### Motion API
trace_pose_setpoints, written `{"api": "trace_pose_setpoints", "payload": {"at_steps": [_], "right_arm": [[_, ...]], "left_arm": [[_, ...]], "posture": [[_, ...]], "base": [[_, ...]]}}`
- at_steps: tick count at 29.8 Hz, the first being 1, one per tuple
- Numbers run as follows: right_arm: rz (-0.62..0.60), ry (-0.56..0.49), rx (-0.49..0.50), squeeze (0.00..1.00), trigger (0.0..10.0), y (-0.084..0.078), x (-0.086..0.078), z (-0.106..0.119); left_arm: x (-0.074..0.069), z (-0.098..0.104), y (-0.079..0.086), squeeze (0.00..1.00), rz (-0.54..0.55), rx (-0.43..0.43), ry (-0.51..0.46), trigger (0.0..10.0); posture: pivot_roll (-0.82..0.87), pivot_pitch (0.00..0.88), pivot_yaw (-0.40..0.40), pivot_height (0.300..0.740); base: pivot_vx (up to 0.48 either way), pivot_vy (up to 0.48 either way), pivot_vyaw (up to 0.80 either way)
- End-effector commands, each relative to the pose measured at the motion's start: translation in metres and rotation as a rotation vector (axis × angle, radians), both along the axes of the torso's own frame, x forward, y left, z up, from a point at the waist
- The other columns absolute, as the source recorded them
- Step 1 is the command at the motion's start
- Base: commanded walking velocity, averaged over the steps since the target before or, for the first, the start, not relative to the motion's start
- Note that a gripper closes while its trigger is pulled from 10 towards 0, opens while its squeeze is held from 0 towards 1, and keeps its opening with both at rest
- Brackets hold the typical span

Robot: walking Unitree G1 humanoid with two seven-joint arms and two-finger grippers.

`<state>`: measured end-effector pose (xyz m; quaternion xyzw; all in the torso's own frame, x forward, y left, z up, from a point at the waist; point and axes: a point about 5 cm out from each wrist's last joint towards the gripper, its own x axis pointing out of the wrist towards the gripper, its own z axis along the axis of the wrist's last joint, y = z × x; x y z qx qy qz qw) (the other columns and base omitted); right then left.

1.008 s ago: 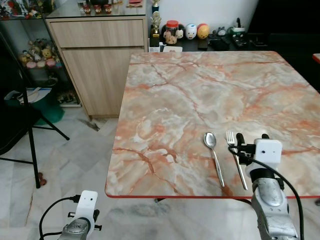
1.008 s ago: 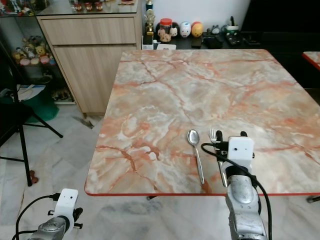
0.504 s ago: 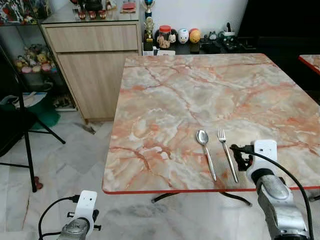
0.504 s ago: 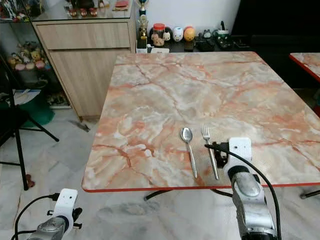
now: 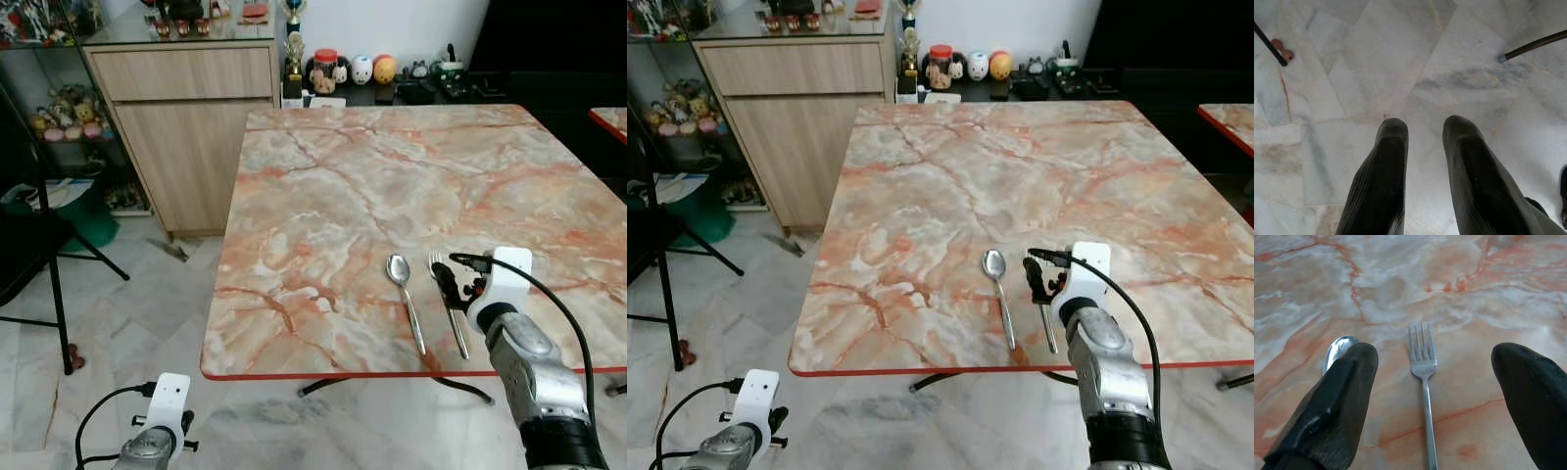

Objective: Setting the table

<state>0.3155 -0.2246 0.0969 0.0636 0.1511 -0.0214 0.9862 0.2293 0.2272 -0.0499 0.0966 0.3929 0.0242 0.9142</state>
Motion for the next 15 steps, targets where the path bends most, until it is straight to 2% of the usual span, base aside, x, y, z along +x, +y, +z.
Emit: {"api": "trace_pose_setpoints", "payload": {"at_steps": [1,9,15], "right_arm": [[-0.014,0.013,0.008,0.00,10.0,-0.002,0.003,0.001],[-0.047,0.116,-0.035,0.00,10.0,-0.010,-0.001,-0.015],[-0.029,0.136,-0.079,0.00,10.0,-0.010,-0.001,-0.016]], "left_arm": [[-0.001,-0.001,0.001,0.00,0.000,0.006,0.016,10.0],[-0.001,-0.001,0.001,0.00,0.004,0.005,0.016,10.0],[-0.001,-0.001,0.001,0.00,0.005,0.006,0.015,10.0]], "posture": [[0.01,0.000,-0.002,0.740],[0.01,0.000,-0.003,0.740],[0.01,0.000,-0.004,0.740]], "base": [[0.000,0.000,0.00],[0.000,0.000,0.00],[0.000,0.000,0.00]]}}
